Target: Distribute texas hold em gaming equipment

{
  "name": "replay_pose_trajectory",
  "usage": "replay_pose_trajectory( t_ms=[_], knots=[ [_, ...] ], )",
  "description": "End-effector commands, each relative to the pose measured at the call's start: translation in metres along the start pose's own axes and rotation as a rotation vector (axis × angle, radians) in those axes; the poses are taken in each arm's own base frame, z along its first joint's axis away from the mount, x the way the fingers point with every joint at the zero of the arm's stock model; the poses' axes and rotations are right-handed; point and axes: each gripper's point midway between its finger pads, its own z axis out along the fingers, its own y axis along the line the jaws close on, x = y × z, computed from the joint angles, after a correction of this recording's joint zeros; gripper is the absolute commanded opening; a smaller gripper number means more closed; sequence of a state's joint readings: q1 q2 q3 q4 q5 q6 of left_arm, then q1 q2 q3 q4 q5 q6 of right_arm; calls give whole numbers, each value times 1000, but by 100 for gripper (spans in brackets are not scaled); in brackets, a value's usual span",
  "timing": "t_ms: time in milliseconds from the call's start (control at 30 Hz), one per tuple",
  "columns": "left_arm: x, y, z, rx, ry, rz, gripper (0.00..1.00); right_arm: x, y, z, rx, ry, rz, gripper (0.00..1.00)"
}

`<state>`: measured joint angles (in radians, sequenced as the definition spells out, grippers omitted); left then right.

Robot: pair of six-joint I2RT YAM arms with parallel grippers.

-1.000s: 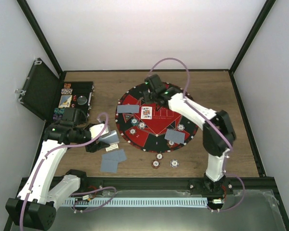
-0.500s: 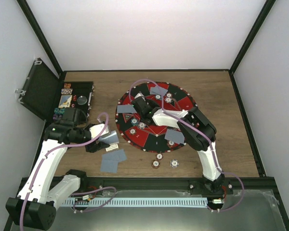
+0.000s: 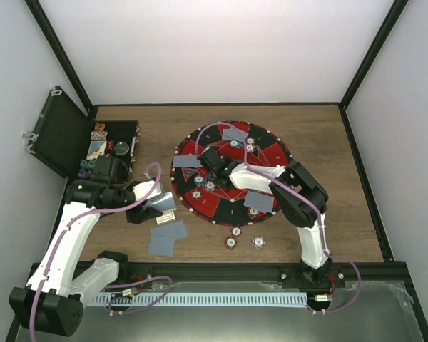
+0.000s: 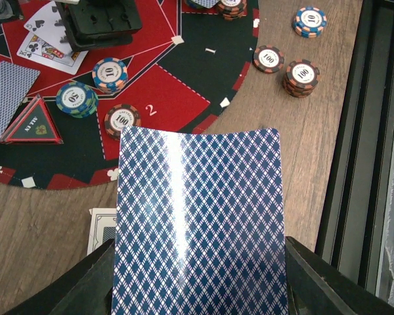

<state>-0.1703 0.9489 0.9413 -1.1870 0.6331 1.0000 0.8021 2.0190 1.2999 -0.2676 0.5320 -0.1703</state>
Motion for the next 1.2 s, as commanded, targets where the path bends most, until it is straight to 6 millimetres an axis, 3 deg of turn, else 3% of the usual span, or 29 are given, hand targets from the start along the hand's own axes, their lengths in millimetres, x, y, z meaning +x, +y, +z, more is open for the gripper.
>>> replay_pose_trajectory(
  t_ms=[0,167,300,400,567,733,833,1167],
  knots=[
    [-13,-2,-8,-2,-42,39,5,-2,4,-24,-89,-6,60,68],
    [-13,-2,-8,-4,-45,39,4,-21,-7,-54,-144,-58,158,77],
    [-13,-2,-9,-9,-44,41,4,-54,-31,-101,-215,-161,321,93],
    [-15,-2,-10,-14,-51,47,4,-78,-38,-147,-362,-242,480,100],
    [-16,-2,-10,-16,-60,51,4,-102,-16,-224,-787,-296,681,100],
    [-16,-1,-8,-10,-67,48,5,-102,20,-274,-1184,-266,757,100],
    [-17,-2,-8,-8,-69,50,5,-94,35,-283,-1314,-222,798,100],
    [-15,-1,-6,-5,-70,48,5,-77,92,-286,-1440,-85,784,100]
  ],
)
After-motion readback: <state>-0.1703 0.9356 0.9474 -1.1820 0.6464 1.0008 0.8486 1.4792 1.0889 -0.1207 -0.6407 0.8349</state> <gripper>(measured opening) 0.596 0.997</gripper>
